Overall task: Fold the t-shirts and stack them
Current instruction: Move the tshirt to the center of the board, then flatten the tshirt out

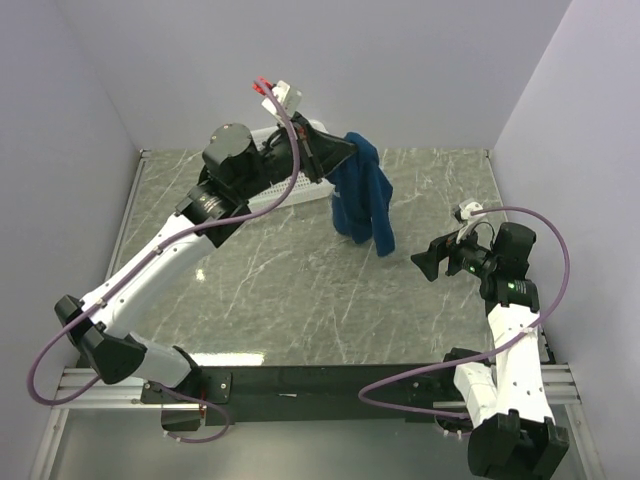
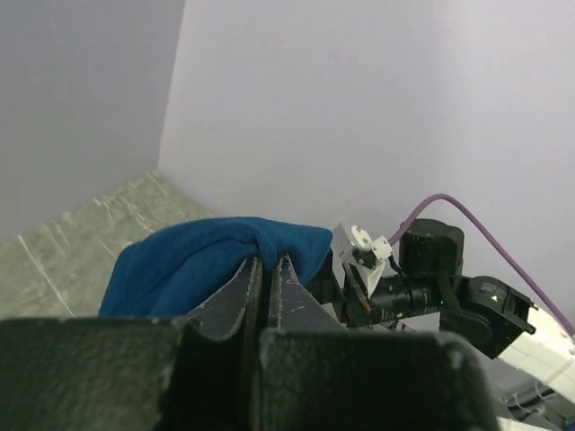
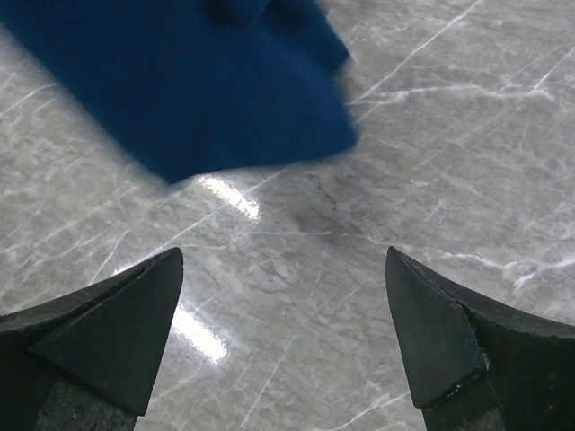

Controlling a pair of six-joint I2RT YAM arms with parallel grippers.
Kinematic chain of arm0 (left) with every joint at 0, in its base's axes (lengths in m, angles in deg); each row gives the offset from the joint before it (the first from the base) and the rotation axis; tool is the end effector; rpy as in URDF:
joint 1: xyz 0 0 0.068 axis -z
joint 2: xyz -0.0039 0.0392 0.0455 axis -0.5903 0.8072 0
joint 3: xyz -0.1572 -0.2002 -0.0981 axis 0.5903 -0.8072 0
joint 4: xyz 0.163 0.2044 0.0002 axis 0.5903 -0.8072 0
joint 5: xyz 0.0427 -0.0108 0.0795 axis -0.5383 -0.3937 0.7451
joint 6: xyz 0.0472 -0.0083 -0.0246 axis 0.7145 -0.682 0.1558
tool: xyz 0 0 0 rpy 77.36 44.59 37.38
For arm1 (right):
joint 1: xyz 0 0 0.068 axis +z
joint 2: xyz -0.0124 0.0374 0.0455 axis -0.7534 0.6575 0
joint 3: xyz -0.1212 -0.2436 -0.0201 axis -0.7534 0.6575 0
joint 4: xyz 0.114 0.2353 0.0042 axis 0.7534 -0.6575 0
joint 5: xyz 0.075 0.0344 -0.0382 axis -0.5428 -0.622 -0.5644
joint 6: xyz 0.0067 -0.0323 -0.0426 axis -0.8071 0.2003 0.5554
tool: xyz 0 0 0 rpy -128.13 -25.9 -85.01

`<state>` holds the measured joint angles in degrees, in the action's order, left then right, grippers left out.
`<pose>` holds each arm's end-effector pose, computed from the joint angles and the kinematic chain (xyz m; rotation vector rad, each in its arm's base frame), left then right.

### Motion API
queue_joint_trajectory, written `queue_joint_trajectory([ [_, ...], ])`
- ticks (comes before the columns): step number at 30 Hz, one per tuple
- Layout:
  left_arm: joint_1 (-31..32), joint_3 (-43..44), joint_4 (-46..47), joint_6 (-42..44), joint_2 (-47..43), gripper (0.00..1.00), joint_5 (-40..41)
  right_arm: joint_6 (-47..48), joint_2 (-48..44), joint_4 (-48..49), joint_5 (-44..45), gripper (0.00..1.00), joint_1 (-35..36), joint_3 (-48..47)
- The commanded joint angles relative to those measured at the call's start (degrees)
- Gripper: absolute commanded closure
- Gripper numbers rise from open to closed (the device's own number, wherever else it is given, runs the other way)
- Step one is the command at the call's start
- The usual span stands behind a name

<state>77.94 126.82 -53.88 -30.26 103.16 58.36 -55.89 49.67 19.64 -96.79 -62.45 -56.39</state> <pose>0.2289 -0.2192 0.4976 0.4760 1.4098 -1.1987 0.1708 -0.0136 0.2873 -0.5793 1.8416 0.5162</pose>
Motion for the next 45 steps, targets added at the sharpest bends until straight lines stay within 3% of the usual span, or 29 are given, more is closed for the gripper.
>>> queue_joint_trajectory([
  [1,0.2,0.7,3.9,2.5,-2.7,1.00,2.7,0.6,0.1,1.6,0.2,0.01,-0.5,-0.2],
  [14,0.2,2.7,0.7,5.8,4.7,1.00,6.7,0.8,1.2,1.6,0.3,0.01,-1.0,0.0],
  [23,0.2,-2.1,-1.1,9.0,6.5,0.98,9.2,1.0,2.1,1.4,0.2,0.01,-1.5,-0.1],
  [25,0.2,-3.0,-1.5,10.0,6.9,0.82,9.3,1.1,1.8,1.3,0.2,0.01,-1.6,-0.1],
  [26,0.2,-3.4,-3.8,10.2,7.2,0.55,9.8,1.1,1.7,1.4,0.1,0.01,-1.6,0.0],
  [29,0.2,-4.8,-6.0,12.2,6.0,0.17,15.5,1.1,1.3,1.5,0.1,0.01,-1.8,0.3],
  [31,0.2,-6.7,-5.3,15.2,4.4,0.08,17.9,1.1,1.2,1.5,-0.1,0.01,-1.9,0.2],
  [32,0.1,-9.3,-4.5,16.4,2.6,0.01,23.4,1.1,1.3,1.4,-0.1,0.01,-1.9,0.3],
  [35,-1.4,-12.7,-3.3,21.4,1.0,0.00,26.0,1.1,1.5,1.3,-0.2,0.01,-1.9,0.2],
  [38,-4.1,-12.8,-7.8,28.7,3.2,0.00,26.3,1.2,1.5,1.2,-0.2,0.01,-2.0,0.1],
  [42,-7.5,-15.3,-10.6,47.1,7.1,0.00,23.9,1.2,1.5,1.5,-0.3,0.01,-2.0,0.4],
  [45,-12.2,-17.7,-7.6,51.1,9.4,0.01,20.3,1.3,1.7,1.3,-0.3,0.01,-2.1,0.3],
])
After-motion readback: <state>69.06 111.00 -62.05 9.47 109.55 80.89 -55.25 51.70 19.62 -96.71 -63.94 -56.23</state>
